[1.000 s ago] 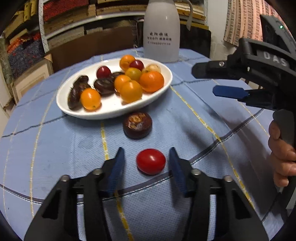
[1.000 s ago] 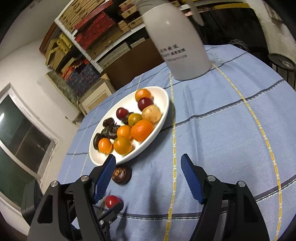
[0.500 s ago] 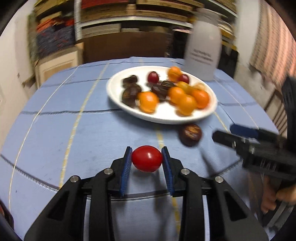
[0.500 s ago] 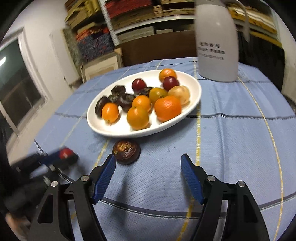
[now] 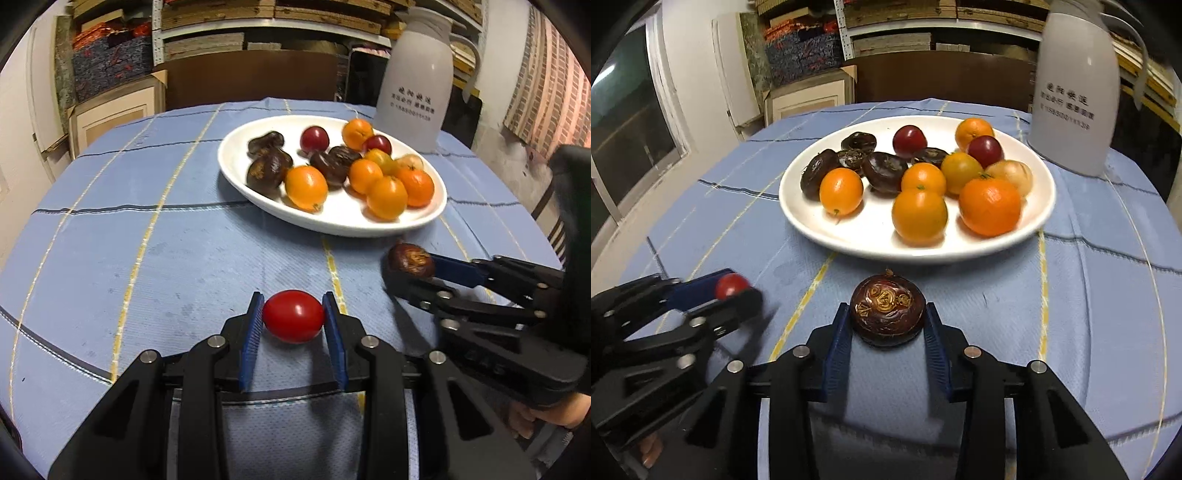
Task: Organize fruits
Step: 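Carry both fruits onto the white plate and open both tools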
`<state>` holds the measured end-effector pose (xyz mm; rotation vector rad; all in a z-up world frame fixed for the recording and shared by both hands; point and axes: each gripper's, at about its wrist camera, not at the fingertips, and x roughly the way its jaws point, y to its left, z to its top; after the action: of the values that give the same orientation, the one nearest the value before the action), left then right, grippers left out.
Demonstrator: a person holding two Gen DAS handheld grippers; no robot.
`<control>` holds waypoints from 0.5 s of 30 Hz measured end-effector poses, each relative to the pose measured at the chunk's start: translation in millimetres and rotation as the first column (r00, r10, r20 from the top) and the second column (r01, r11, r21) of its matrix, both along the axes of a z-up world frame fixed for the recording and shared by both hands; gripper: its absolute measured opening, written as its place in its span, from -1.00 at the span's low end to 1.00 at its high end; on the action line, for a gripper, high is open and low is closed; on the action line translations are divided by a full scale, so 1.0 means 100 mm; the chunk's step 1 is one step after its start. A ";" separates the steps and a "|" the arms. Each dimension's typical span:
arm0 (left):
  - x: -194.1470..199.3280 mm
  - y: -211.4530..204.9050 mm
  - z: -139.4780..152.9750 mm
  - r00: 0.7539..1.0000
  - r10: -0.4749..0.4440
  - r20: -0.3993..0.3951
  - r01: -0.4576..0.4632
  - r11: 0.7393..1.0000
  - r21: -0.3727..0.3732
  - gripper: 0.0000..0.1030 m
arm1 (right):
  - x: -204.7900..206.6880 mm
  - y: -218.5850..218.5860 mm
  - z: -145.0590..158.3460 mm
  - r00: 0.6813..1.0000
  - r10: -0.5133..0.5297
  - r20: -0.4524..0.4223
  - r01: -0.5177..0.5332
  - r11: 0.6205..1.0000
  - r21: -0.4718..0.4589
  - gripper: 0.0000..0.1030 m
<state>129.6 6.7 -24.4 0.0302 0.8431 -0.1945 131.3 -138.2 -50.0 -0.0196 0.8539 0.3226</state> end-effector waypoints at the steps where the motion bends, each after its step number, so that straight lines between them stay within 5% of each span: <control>1: -0.01 -0.03 -0.01 1.000 -0.010 -0.003 0.010 1.000 0.004 -0.38 | -0.05 -0.03 0.01 1.000 0.004 0.001 -0.004 1.000 0.011 -0.21; 8: -0.12 -0.18 0.06 0.998 -0.061 0.034 0.060 0.998 0.021 -0.38 | -0.56 -0.31 0.07 0.999 -0.017 0.027 0.015 0.996 0.084 -0.21; 11: -0.09 -0.17 0.34 0.995 -0.067 0.076 0.069 0.997 -0.022 -0.38 | -0.73 -0.50 0.28 0.994 -0.051 0.100 0.037 0.991 0.132 -0.21; 15: 0.09 -0.20 0.82 0.986 -0.053 0.160 0.051 0.999 0.016 -0.38 | -0.64 -0.75 0.86 0.978 -0.094 0.185 0.060 0.981 0.183 -0.21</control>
<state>138.6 -13.7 57.4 0.0784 0.6829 -0.2333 67.2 -212.8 35.6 0.1450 0.6299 0.3163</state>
